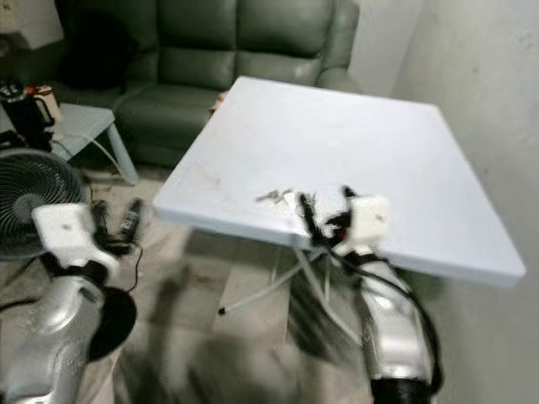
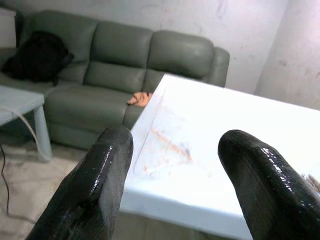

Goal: Hang keys on a hook

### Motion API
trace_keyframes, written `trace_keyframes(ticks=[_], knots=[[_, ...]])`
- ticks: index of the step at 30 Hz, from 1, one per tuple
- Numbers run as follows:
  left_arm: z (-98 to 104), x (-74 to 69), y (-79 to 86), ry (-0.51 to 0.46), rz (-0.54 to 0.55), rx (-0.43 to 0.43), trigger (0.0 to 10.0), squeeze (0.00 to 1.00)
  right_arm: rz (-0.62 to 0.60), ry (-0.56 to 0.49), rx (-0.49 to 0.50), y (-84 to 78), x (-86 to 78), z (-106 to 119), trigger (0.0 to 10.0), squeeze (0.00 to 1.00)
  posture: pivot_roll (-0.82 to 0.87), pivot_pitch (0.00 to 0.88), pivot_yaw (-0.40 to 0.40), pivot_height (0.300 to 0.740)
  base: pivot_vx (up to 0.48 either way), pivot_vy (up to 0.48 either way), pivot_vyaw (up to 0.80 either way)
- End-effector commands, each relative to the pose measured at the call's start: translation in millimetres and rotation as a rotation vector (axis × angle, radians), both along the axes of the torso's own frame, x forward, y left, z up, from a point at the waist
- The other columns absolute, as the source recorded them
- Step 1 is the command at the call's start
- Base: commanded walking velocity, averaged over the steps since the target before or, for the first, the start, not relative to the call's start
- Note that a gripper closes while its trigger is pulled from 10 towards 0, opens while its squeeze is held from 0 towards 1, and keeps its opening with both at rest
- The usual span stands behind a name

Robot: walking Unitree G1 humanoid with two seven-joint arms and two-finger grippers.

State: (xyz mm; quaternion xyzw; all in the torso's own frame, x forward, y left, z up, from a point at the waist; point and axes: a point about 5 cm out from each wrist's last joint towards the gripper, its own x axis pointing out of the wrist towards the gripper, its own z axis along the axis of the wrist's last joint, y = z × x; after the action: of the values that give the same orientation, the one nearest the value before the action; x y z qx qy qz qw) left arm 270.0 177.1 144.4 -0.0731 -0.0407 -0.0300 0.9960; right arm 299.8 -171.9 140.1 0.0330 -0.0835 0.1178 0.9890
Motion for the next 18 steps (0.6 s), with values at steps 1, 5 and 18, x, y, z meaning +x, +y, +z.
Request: trace_keyframes(ticks=[1, 5, 18], knots=[[1.9, -0.7, 6.7, -0.004, 0.023, 0.019, 10.0, 0.0, 0.041, -0.018, 0.013, 11.8, 1.6, 5.4, 10.0, 0.0, -0.07, 0.0, -0.039, 0.74, 0.36, 0.0, 0.0], [1.8, -1.2, 6.4, -0.003, 0.02, 0.015, 10.0, 0.0, 0.043, -0.015, 0.009, 11.8, 0.9, 5.3, 10.0, 0.0, -0.07, 0.0, -0.039, 0.74, 0.362, 0.0, 0.0], [2.0, -2.4, 6.0, -0.008, 0.028, 0.01, 10.0, 0.0, 0.061, -0.01, -0.005, 13.3, 0.6, 5.0, 10.0, 0.0, -0.07, 0.0, -0.046, 0.74, 0.359, 0.0, 0.0]])
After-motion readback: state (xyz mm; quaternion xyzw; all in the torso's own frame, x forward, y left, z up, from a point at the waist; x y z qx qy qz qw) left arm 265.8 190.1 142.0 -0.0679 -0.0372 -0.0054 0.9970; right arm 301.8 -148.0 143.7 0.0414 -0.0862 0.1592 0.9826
